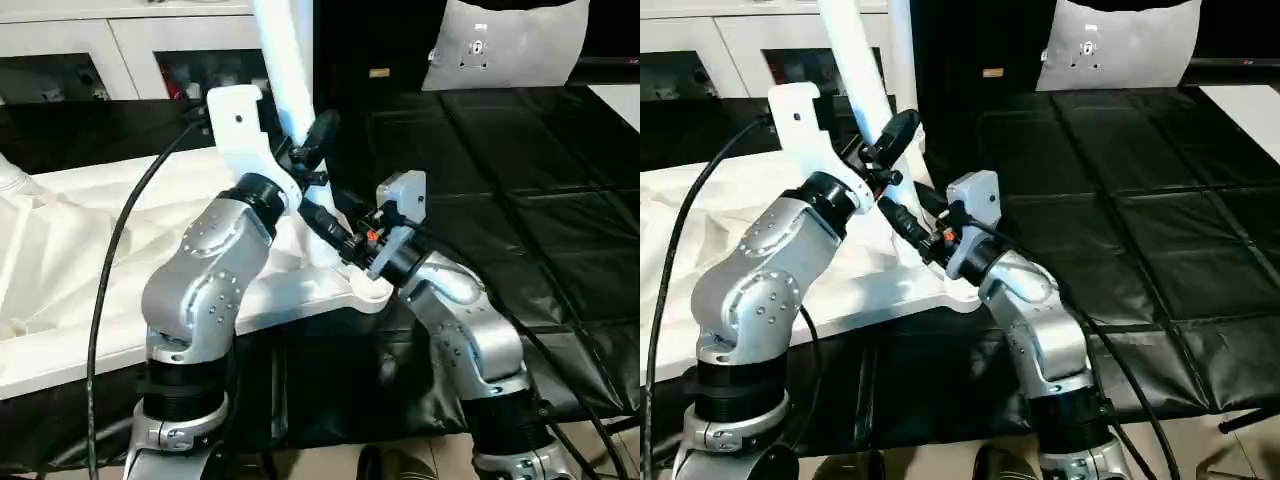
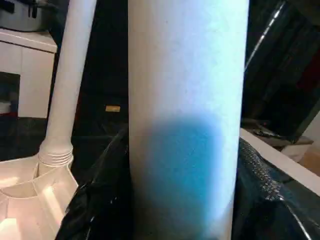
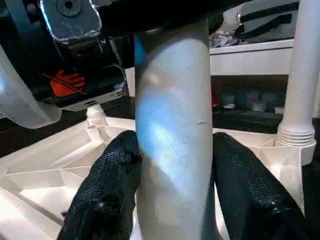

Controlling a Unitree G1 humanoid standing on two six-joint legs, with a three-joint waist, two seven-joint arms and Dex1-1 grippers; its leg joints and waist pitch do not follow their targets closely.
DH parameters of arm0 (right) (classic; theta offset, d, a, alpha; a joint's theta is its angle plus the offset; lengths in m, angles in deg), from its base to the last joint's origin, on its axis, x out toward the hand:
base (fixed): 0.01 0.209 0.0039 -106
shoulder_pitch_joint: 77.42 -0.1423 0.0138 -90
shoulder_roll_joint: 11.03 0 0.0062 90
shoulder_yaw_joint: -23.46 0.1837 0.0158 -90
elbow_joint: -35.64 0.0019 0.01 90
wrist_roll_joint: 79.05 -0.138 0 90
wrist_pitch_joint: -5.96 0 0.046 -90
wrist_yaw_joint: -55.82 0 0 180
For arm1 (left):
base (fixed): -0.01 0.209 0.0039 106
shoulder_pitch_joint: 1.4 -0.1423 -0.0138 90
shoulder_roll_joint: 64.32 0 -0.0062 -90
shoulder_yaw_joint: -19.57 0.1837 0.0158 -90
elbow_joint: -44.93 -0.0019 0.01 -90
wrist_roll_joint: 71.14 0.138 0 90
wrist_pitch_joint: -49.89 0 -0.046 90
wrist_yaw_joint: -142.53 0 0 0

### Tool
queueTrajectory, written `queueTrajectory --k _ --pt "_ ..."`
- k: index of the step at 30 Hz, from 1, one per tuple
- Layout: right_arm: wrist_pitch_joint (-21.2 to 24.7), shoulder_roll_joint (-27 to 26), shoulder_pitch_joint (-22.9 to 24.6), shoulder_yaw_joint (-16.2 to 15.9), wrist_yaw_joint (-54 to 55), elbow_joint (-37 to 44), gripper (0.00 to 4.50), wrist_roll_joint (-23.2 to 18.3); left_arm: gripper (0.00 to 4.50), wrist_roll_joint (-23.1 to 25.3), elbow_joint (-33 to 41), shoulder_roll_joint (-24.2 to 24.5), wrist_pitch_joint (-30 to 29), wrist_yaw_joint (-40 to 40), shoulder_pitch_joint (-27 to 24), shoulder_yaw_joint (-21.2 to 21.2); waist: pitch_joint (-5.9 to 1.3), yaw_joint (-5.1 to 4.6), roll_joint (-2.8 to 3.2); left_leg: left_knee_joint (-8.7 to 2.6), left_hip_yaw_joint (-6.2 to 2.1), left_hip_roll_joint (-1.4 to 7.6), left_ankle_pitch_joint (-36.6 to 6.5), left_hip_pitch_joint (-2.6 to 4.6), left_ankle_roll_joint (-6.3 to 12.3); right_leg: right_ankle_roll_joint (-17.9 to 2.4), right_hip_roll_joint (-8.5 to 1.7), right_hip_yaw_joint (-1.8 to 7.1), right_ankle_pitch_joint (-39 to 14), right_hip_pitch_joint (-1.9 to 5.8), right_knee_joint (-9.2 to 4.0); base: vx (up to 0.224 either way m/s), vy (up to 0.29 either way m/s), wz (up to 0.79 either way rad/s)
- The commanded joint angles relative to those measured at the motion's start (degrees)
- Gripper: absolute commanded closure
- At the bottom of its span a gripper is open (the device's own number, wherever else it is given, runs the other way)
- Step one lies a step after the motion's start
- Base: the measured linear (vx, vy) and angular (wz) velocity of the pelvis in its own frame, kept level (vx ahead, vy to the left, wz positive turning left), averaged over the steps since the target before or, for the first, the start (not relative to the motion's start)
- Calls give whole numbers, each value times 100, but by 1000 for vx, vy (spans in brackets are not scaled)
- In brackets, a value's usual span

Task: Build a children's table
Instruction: Pick table leg

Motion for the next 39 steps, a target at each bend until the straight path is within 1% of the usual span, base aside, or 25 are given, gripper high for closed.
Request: queueTrajectory --k 1,2,3,5,6,8,9,10,11,12,14,15,16,17,18,19,20,21,25,27,30,32,36,37,39 --pt "-64 31 20 -24 85 -7 195 122 262 139 35 53 70 36 -31 84 -474 -11 -39 -406 -23 120 -838 9 345 -211 -386 256 -2330 413 -496 0 0 0" --pt "-12 80 8 9 8 -4 193 59 262 86 -25 140 51 -84 -7 31 -477 -18 -36 -400 -20 119 -808 9 348 -222 -384 259 -2280 411 -488 0 0 0" --pt "10 102 -1 31 -20 -1 186 34 262 68 -54 169 43 -123 9 9 -480 -25 -66 -397 -14 115 -789 10 355 -220 -380 262 -2262 414 -487 0 0 0" --pt "310 222 -54 201 -264 119 174 -313 262 -147 -180 381 -127 -491 66 -63 -478 -17 -47 -397 -10 102 -772 27 393 -236 -379 266 -2289 413 -482 0 0 0" --pt "647 378 -109 320 -533 225 153 -660 262 -213 -294 606 -143 -833 119 -81 -484 -27 -58 -395 -11 102 -755 30 416 -246 -363 261 -2251 424 -485 0 0 0" --pt "1059 664 -191 427 -960 338 138 -1063 262 -386 -436 854 -158 -1318 198 -149 -499 -9 -48 -389 -21 110 -639 41 447 -262 -357 266 -2076 437 -454 0 0 0" --pt "1334 925 -259 454 -1296 383 138 -1284 262 -611 -539 958 -189 -1632 277 -256 -511 -6 -34 -382 -17 123 -542 38 463 -359 -373 278 -1902 432 -429 0 0 0" --pt "1411 1007 -280 458 -1399 393 129 -1342 262 -689 -569 981 -202 -1723 301 -294 -513 3 -38 -368 -6 98 -514 42 485 -402 -365 272 -1867 449 -431 0 0 0" --pt "1652 1329 -371 463 -1820 397 119 -1541 262 -1007 -688 1137 -298 -2224 395 -336 -527 21 -63 -365 -4 115 -414 40 508 -491 -372 280 -1735 461 -410 0 0 0" --pt "1652 1329 -371 463 -1820 397 109 -1541 262 -1007 -688 1137 -298 -2224 395 -336 -531 38 -42 -357 0 111 -357 34 530 -599 -387 285 -1678 456 -383 0 0 0" --pt "1905 1664 -470 405 -2287 417 93 -1729 262 -1380 -791 1276 -415 -2829 480 -351 -533 61 -52 -354 14 125 -426 46 542 -736 -405 294 -1691 454 -373 0 0 0" --pt "1975 1720 -492 394 -2366 418 89 -1772 262 -1446 -811 1297 -421 -2949 495 -352 -523 51 -81 -357 16 122 -419 31 555 -749 -402 294 -1706 461 -382 0 0 0" --pt "2077 1869 -545 340 -2597 420 88 -1842 262 -1705 -884 1345 -526 -3308 549 -379 -533 55 -109 -355 19 126 -411 32 547 -762 -409 294 -1703 470 -371 0 0 0" --pt "2157 1959 -582 308 -2727 416 88 -1888 262 -1917 -934 1379 -625 -3583 586 -402 -530 66 -98 -352 26 105 -409 39 538 -753 -406 292 -1801 472 -371 0 0 0" --pt "2314 2066 -663 287 -2919 381 88 -2021 262 -2214 -1014 1469 -720 -4178 653 -382 -527 62 -121 -352 32 103 -412 34 539 -736 -401 294 -1855 473 -380 0 0 0" --pt "2363 2092 -704 281 -2974 355 88 -2067 262 -2398 -1041 1492 -832 -4434 687 -394 -518 68 -106 -353 38 109 -470 46 524 -691 -417 297 -2090 452 -406 0 0 0" --pt "2405 2117 -736 276 -3013 337 88 -2108 262 -2540 -1066 1508 -924 -4620 715 -407 -507 62 -114 -350 45 96 -499 41 503 -679 -419 293 -2173 453 -414 0 0 0" --pt "2422 2124 -749 273 -3037 329 88 -2127 262 -2586 -1075 1508 -947 -4681 728 -412 -512 65 -114 -358 38 116 -533 50 475 -651 -423 290 -2256 451 -425 0 0 0" --pt "2638 2268 -887 178 -3519 277 88 -2364 262 -2952 -1239 1592 -1177 -5342 904 -340 -510 55 -145 -355 43 105 -535 51 468 -582 -404 285 -2315 456 -426 0 0 0" --pt "2732 2324 -923 146 -3729 282 118 -2471 262 -3053 -1327 1603 -1216 -5533 975 -321 -517 68 -137 -354 41 113 -483 52 466 -546 -406 286 -2322 461 -424 0 0 0" --pt "2881 2389 -973 86 -3947 261 131 -2576 262 -3157 -1450 1631 -1293 -5810 1081 -256 -519 77 -138 -356 38 117 -476 54 465 -520 -404 283 -2336 457 -425 0 0 0" --pt "2942 2418 -1003 54 -4051 254 156 -2626 262 -3186 -1501 1647 -1338 -5935 1121 -219 -520 103 -138 -353 43 113 -432 61 468 -526 -402 285 -2323 452 -425 0 0 0" --pt "3018 2425 -1044 40 -4153 240 175 -2717 262 -3098 -1629 1649 -1295 -5997 1185 -171 -526 122 -144 -353 41 122 -424 55 441 -575 -403 291 -2206 458 -403 0 0 0" --pt "3034 2423 -1052 35 -4173 240 188 -2739 262 -3045 -1668 1658 -1260 -6011 1199 -144 -526 133 -125 -349 48 114 -436 64 442 -558 -398 291 -2240 449 -418 0 0 0" --pt "3067 2415 -1057 28 -4198 249 211 -2764 262 -2992 -1721 1673 -1227 -6054 1215 -122 -533 164 -133 -356 41 122 -413 65 437 -529 -400 291 -2239 457 -410 0 0 0"
